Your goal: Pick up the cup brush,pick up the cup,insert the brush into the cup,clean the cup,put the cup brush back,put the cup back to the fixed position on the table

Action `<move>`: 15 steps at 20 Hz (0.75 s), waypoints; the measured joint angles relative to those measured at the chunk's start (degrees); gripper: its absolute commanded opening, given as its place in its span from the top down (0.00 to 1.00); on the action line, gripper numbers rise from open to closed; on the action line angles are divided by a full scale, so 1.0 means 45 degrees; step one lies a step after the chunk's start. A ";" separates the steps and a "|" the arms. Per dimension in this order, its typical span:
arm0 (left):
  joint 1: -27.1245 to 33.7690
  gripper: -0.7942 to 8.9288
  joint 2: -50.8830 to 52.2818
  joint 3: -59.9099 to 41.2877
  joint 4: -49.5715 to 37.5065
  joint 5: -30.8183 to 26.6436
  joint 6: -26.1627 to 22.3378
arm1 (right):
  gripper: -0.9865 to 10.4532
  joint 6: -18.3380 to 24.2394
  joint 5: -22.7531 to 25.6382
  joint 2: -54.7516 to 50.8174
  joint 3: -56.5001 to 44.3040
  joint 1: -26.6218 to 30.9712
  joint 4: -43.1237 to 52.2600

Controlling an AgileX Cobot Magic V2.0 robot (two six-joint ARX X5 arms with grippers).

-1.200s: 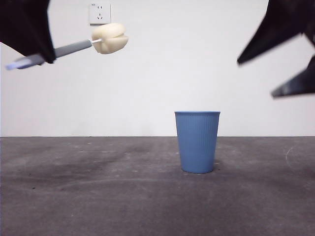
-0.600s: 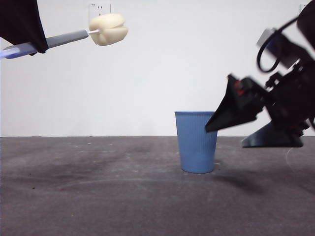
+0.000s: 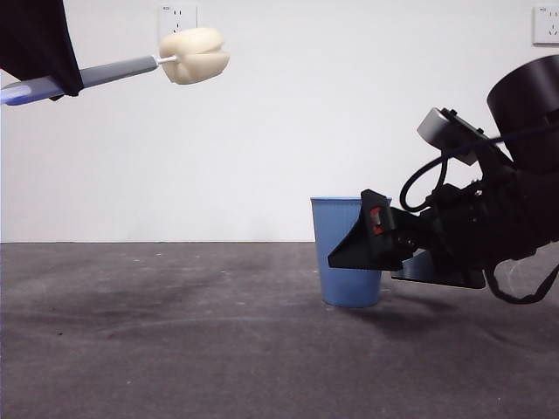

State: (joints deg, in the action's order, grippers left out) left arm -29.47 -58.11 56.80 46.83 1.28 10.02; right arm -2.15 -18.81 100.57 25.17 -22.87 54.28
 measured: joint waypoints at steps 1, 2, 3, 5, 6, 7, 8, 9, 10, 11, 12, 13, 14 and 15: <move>0.0000 0.93 0.0000 0.0000 0.0000 0.0000 0.0000 | 0.42 -0.0044 0.0136 0.0277 0.0000 0.0000 0.0442; 0.0000 0.93 0.0000 0.0000 0.0005 0.0000 0.0000 | 0.42 -0.0058 0.0189 0.0529 0.0005 0.0000 0.0690; 0.0000 0.93 0.0000 0.0000 0.0005 0.0000 0.0000 | 0.42 -0.0087 0.0189 0.0787 0.0063 0.0000 0.0787; 0.0000 0.93 0.0000 0.0000 0.0010 0.0000 0.0000 | 0.42 -0.0102 0.0185 0.1336 0.0452 -0.0010 0.0806; 0.0000 0.93 0.0000 0.0000 0.0010 0.0000 0.0000 | 0.42 -0.0102 0.0189 0.1535 0.0714 -0.0039 0.0806; 0.0000 0.93 0.0000 0.0000 0.0010 0.0000 0.0000 | 0.42 -0.0107 0.0199 0.1622 0.0937 -0.0092 0.0811; 0.0000 0.93 0.0000 0.0000 0.0015 0.0000 0.0000 | 0.42 -0.0112 0.0189 0.1681 0.1166 -0.0151 0.0831; 0.0000 0.93 0.0000 0.0000 0.0015 0.0000 0.0000 | 0.42 -0.0146 0.0189 0.1739 0.1355 -0.0194 0.0874; -0.0005 0.93 0.0000 0.0000 0.0015 0.0000 0.0000 | 0.43 -0.0189 0.0194 0.1807 0.1520 -0.0243 0.0889; 0.0000 0.93 0.0000 0.0000 0.0015 0.0000 0.0000 | 0.47 -0.0267 0.0209 0.1880 0.1651 -0.0257 0.0894; 0.0000 0.93 0.0000 0.0000 0.0019 0.0000 0.0000 | 0.52 -0.0340 0.0228 0.1977 0.1768 -0.0262 0.0889; 0.0000 0.93 0.0000 0.0000 0.0015 0.0000 0.0000 | 0.55 -0.0389 0.0248 0.2064 0.1826 -0.0272 0.0889; 0.0000 0.93 0.0000 0.0000 0.0019 0.0000 0.0000 | 0.59 -0.0408 0.0335 0.2142 0.1846 -0.0277 0.0889; 0.0000 0.93 0.0000 0.0000 0.0015 0.0000 -0.0015 | 0.66 -0.0432 0.0559 0.2181 0.1851 -0.0325 0.0797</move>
State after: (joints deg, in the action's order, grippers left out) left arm -29.47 -58.11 56.80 46.89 1.28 9.96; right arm -4.10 -16.29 110.39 33.50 -24.34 57.87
